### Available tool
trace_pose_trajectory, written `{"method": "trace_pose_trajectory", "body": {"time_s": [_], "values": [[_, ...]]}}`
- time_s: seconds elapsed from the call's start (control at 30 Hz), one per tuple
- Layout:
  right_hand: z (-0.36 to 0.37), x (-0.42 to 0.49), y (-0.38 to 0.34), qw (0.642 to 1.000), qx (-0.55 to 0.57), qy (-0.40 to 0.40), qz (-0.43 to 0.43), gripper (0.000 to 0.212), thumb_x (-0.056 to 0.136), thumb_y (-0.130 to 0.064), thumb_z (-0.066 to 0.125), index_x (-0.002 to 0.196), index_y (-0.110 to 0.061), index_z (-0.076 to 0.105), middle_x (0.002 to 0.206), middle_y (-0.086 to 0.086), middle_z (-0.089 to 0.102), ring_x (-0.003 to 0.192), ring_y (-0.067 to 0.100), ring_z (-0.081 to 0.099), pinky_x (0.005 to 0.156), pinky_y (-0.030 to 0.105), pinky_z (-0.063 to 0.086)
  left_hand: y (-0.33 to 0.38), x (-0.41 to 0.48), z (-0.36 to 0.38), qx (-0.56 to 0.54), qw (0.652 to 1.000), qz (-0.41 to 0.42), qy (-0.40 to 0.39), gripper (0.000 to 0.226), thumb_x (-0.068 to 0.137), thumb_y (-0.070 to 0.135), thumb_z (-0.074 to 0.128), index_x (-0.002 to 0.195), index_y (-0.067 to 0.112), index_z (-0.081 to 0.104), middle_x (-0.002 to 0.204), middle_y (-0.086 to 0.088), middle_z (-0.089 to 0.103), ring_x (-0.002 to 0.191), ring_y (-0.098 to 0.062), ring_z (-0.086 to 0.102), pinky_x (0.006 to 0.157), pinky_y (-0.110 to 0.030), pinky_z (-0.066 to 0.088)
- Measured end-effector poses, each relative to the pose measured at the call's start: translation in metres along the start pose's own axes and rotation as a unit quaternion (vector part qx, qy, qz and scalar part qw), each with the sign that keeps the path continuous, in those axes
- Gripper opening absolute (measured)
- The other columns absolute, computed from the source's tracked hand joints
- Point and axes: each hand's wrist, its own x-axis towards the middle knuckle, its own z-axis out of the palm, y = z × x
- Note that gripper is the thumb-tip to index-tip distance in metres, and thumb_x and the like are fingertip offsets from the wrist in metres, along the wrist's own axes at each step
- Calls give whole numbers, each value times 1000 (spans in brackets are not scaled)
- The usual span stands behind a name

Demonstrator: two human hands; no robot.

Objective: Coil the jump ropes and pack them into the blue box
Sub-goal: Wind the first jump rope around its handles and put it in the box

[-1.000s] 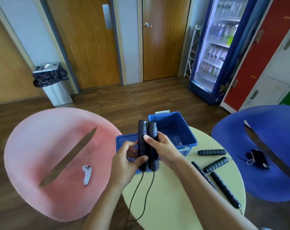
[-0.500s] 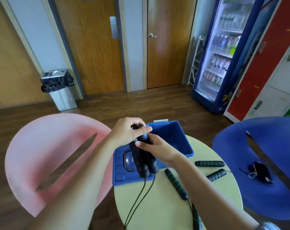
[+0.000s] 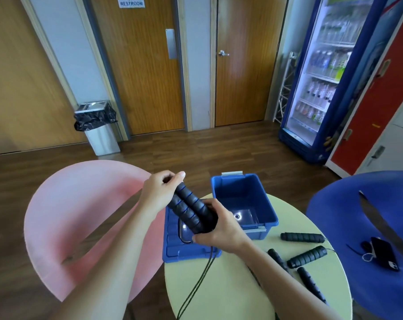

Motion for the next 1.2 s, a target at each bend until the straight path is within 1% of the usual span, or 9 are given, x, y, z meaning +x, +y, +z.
{"method": "trace_pose_trajectory", "body": {"time_s": [0.1, 0.23, 0.4, 0.57, 0.73, 0.83, 0.93, 1.1, 1.2], "values": [[-12, 6, -5, 992, 68, -100, 36, 60, 61, -1, 80, 114, -13, 54, 88, 5, 64, 57, 18, 61, 49, 27, 50, -12, -5, -9, 40, 999, 21, -25, 27, 91, 41, 56, 77, 21, 65, 82, 2, 67, 81, -19, 61, 76, -35, 50], [-32, 20, -17, 966, 93, -232, 58, 45, 70, -3, 76, 110, 0, 58, 77, 3, 61, 57, 12, 53, 47, 21, 45, -26, -13, -18, 104, 976, 175, -73, 20, 93, 43, 47, 85, 34, 62, 96, 14, 64, 96, -6, 58, 88, -32, 45], [-50, 38, -45, 927, 66, -355, 101, 45, 63, -23, 71, 100, -1, 58, 63, -6, 57, 52, 5, 48, 45, 13, 37, -29, -27, -33, 332, 889, 291, -122, 82, 73, 90, 15, 114, 36, 61, 121, 22, 54, 117, -4, 43, 103, -41, 26], [-56, 45, -76, 905, 16, -406, 124, 37, 61, -32, 68, 86, -6, 58, 60, -11, 63, 53, 1, 52, 42, 9, 34, -19, -46, -31, 376, 878, 275, -113, 87, 50, 95, 46, 112, 35, 53, 98, 21, 58, 96, -4, 53, 93, -30, 29], [-50, 41, -96, 933, 7, -343, 105, 46, 78, -33, 68, 112, -3, 60, 82, 0, 60, 58, 4, 55, 48, 10, 43, -18, -65, -32, 172, 966, 141, -134, 42, 71, 40, 81, 103, 29, 56, 84, 23, 55, 80, 4, 49, 65, -3, 37], [-47, 30, -95, 961, 53, -256, 86, 53, 88, -34, 63, 130, -5, 49, 89, 1, 61, 61, 8, 61, 53, 15, 47, -29, -75, -27, 51, 987, 68, -137, 30, 77, 30, 79, 96, 20, 58, 68, 15, 53, 63, 1, 49, 54, -7, 37], [-41, 18, -90, 977, 146, -145, 57, 60, 81, -44, 64, 131, -14, 47, 97, 6, 64, 62, 11, 63, 61, 22, 51, -30, -81, -20, -76, 986, 11, -148, 22, 84, 25, 73, 96, 14, 57, 57, 15, 50, 48, 4, 47, 49, -7, 36], [-15, -1, -84, 968, 250, -13, 12, 50, 93, -52, 40, 120, -10, 47, 91, 10, 64, 62, 14, 60, 67, 31, 54, -20, -87, -8, -249, 954, 7, -167, 63, 70, 57, 65, 107, 7, 58, 78, 0, 54, 64, -11, 51, 71, -25, 43], [1, -14, -86, 971, 232, 37, -34, 36, 102, -39, 29, 115, -10, 45, 83, 12, 59, 60, 16, 58, 58, 31, 55, -12, -87, -1, -337, 924, 24, -177, 53, 73, 62, 69, 106, 21, 63, 87, -2, 55, 71, -18, 51, 72, -32, 41]]}}
